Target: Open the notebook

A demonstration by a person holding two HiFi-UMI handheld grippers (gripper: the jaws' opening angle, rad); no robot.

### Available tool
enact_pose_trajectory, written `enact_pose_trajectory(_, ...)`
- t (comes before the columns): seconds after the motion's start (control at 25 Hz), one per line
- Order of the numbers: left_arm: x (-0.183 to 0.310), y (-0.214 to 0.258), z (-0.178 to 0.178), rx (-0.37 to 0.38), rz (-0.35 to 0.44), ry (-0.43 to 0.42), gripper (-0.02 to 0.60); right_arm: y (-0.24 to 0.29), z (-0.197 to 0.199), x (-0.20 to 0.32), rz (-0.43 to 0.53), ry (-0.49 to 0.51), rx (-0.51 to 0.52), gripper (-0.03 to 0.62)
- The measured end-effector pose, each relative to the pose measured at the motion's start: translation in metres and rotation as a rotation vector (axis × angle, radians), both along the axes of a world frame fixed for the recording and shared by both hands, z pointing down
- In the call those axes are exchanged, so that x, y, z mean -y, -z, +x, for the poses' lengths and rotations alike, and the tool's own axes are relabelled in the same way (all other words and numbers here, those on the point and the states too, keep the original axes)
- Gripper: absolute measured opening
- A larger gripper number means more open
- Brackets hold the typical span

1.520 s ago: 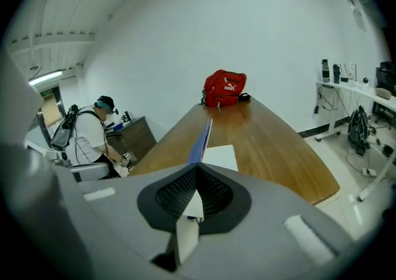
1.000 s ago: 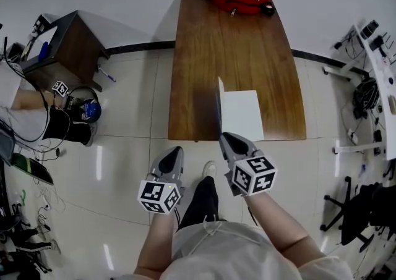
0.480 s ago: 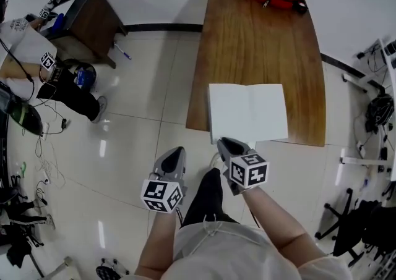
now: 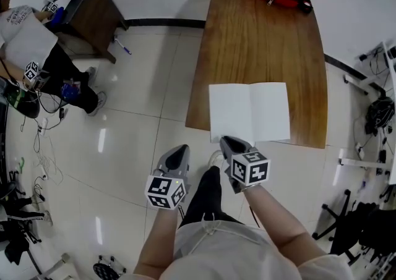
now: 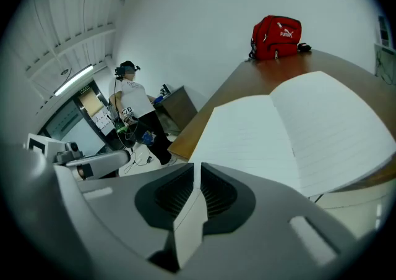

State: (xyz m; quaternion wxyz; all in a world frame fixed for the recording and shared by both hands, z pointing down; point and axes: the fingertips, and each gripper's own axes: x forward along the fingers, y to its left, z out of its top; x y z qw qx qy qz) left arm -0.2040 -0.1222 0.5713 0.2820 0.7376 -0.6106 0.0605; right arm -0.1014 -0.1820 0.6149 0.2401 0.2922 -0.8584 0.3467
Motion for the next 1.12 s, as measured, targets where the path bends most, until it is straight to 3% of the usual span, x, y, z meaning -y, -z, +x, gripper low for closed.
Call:
enact_pose_trajectory(0.16,0.000,0.020,0.010,0.007,0.046,-0.038,0.006,0.047,0.017,0.002,0.087,-0.052,0.052,0.032)
enact_pose_trajectory(0.32,-0.003,0.057,0.032,0.011,0.128,-0.087,0.006,0.098,0.060,-0.006,0.228,-0.131,0.065,0.006)
enact_pose_trajectory(0.64,-0.052,0.149,0.094,-0.007,0.300,-0.175,0.006,0.187,0.153,-0.076,0.542,-0.256,0.061,0.006)
enact_pose_trajectory(0.92,-0.119,0.211,0.134,0.074,0.415,-0.219,0.006,0.231,0.198,-0.150,0.585,-0.329,0.114,0.005)
enact_pose_trajectory(1.12,-0.156,0.221,0.150,0.058,0.429,-0.233,0.006,0.237,0.214,-0.191,0.606,-0.322,0.090,0.005)
